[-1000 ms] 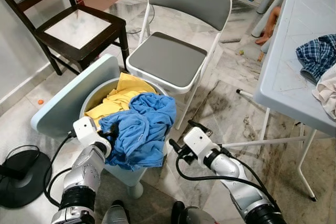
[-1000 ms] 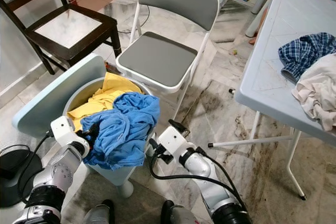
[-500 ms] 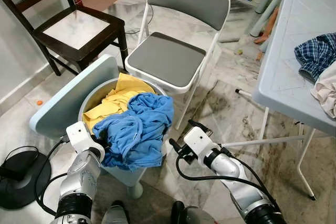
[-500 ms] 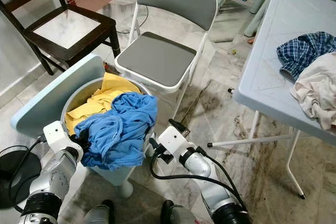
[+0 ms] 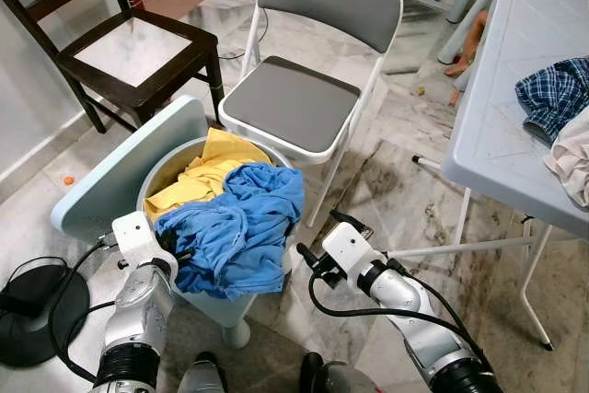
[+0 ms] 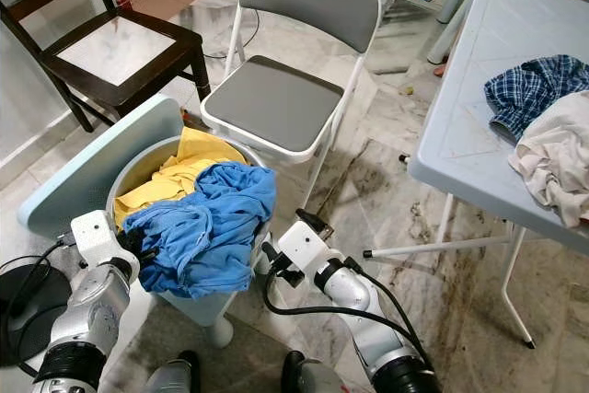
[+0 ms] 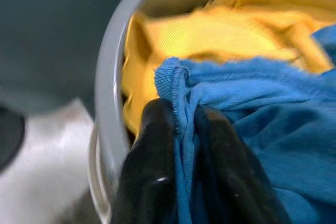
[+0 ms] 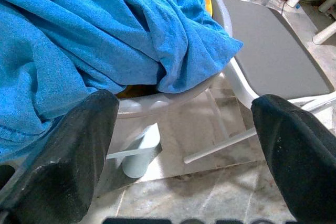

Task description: Hang hanger

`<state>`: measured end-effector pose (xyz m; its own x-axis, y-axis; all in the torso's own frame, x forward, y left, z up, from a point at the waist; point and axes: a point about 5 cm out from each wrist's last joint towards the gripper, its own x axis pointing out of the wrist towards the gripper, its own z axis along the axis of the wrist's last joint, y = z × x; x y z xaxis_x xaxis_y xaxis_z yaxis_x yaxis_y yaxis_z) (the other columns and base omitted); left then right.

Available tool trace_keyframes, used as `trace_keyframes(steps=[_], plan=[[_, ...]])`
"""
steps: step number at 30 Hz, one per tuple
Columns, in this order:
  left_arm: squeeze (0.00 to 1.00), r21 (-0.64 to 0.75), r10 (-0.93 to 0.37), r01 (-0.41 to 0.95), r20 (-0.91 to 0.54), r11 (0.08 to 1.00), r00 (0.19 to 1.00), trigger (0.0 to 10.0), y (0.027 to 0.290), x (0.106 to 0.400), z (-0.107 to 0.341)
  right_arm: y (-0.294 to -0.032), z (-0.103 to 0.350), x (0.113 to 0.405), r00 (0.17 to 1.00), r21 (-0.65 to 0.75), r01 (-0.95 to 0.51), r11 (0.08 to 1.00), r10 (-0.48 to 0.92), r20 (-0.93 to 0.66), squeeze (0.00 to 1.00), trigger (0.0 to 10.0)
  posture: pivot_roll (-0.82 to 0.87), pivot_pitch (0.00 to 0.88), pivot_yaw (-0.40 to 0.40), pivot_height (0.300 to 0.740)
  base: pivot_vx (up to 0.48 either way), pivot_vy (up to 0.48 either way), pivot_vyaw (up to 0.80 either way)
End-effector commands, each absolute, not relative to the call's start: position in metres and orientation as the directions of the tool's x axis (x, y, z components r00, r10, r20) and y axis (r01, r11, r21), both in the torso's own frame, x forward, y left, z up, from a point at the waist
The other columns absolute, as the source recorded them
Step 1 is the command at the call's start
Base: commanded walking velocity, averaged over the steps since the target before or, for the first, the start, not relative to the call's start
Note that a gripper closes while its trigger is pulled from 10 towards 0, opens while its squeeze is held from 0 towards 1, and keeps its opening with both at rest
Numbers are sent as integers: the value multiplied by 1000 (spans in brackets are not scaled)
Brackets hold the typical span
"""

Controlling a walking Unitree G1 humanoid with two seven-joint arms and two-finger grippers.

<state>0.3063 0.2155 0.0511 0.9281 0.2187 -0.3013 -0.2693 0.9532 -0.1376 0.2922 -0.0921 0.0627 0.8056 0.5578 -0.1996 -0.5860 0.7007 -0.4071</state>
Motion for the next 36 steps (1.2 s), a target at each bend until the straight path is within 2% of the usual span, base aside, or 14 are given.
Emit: trace_keyframes(steps=[1, 7, 14, 18, 20, 25, 27, 31, 36], plan=[[0, -76, 220, -248, -266, 966, 939, 0, 214, 304, 54, -95, 59, 290, 809, -402, -584, 705, 547, -216, 0, 10000, 151, 231, -89, 740, 0, 0, 0], [0, 123, 119, -107, -97, 987, 988, 0, 197, 306, 72, -96, 60, 292, 815, -400, -575, 713, 540, -210, 0, 10000, 147, 239, -76, 740, 0, 0, 0], [0, 396, -61, 36, 50, 917, 997, 0, 183, 305, 90, -99, 58, 290, 839, -389, -542, 745, 505, -204, 0, 10000, 144, 246, -62, 740, 0, 0, 0], [0, 464, -83, 13, 131, 886, 988, 0, 190, 310, 109, -99, 65, 296, 850, -387, -524, 759, 496, -178, 0, 10000, 160, 220, -63, 740, 0, 0, 0], [0, 525, -111, -38, 250, 850, 962, 0, 190, 316, 137, -101, 71, 302, 861, -378, -504, 777, 486, -148, 0, 10000, 201, 210, -50, 740, 0, 0, 0], [0, 528, -175, -61, 386, 847, 906, 0, 184, 324, 182, -96, 81, 311, 884, -352, -460, 815, 456, -100, 0, 10000, 197, 225, -43, 740, 0, 0, 0], [0, 520, -304, 49, 418, 853, 856, 0, 160, 330, 208, -100, 94, 318, 926, -234, -375, 897, 377, -37, 0, 10000, 235, 226, -45, 740, 0, 0, 0], [0, 522, -393, 122, 447, 844, 803, 0, 139, 332, 227, -98, 98, 320, 931, -228, -360, 905, 365, -21, 0, 10000, 229, 207, -30, 740, 0, 0, 0], [0, 530, -493, 212, 472, 821, 730, 0, 115, 326, 242, -109, 109, 326, 964, -190, -257, 948, 266, 21, 0, 10000, 197, 173, -8, 740, 0, 0, 0]])
